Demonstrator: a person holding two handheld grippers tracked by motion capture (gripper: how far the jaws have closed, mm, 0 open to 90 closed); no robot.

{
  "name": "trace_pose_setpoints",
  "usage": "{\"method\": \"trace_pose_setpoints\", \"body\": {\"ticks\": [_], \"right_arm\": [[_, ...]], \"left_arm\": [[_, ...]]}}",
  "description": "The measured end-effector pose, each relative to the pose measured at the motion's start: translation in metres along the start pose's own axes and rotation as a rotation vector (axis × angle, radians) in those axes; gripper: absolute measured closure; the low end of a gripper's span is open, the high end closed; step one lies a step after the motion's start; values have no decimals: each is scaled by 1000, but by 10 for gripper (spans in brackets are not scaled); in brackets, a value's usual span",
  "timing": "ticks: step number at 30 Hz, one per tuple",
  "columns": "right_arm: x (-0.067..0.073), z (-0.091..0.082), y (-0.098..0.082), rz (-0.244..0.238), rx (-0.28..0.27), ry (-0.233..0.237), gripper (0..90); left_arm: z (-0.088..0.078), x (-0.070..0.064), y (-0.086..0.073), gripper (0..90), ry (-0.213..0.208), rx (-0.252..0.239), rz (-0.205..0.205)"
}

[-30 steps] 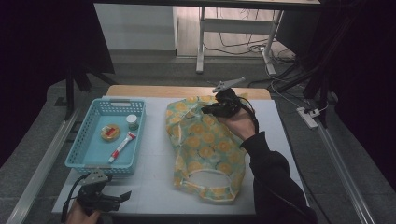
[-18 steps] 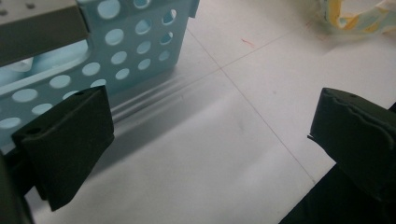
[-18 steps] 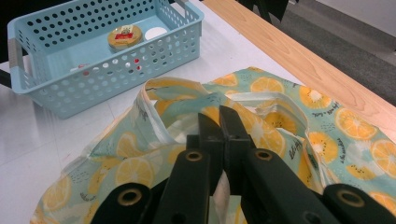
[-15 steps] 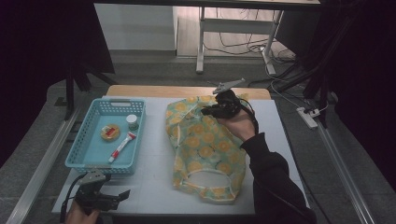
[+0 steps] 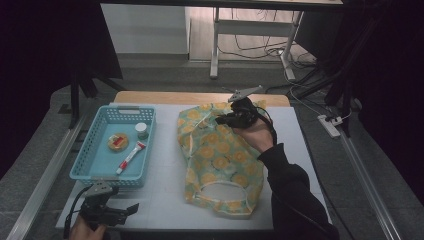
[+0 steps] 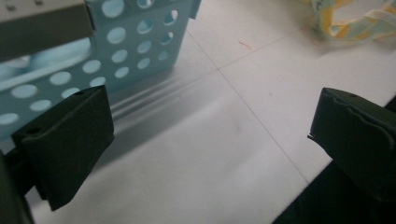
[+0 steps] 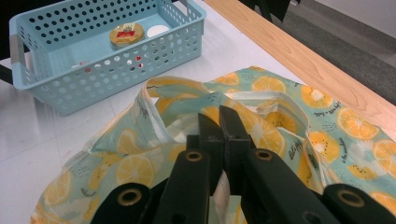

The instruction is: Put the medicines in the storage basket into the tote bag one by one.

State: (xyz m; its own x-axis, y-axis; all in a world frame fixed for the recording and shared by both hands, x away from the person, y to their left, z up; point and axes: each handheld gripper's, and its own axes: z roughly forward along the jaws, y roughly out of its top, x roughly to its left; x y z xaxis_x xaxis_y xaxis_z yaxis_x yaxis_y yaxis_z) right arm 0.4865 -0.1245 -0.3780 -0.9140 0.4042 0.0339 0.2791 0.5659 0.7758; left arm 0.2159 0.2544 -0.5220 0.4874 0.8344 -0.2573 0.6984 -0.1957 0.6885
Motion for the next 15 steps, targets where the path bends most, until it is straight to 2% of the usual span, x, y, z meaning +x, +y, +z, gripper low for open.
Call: {"method": "trace_pose_setpoints", "body": {"ticks": [5,11,15], "right_arm": [[0,0,0,0,-1,2,900],[0,-1,0,-2,-3,3,900],[-1,0,-1,3,-7,3,900]], "left_arm": [[-2,-1,1,0,-17,-10,18],[-7,-3,3,0,0,-28,47],[-11,-3,4,0,-5,-56,48]]}}
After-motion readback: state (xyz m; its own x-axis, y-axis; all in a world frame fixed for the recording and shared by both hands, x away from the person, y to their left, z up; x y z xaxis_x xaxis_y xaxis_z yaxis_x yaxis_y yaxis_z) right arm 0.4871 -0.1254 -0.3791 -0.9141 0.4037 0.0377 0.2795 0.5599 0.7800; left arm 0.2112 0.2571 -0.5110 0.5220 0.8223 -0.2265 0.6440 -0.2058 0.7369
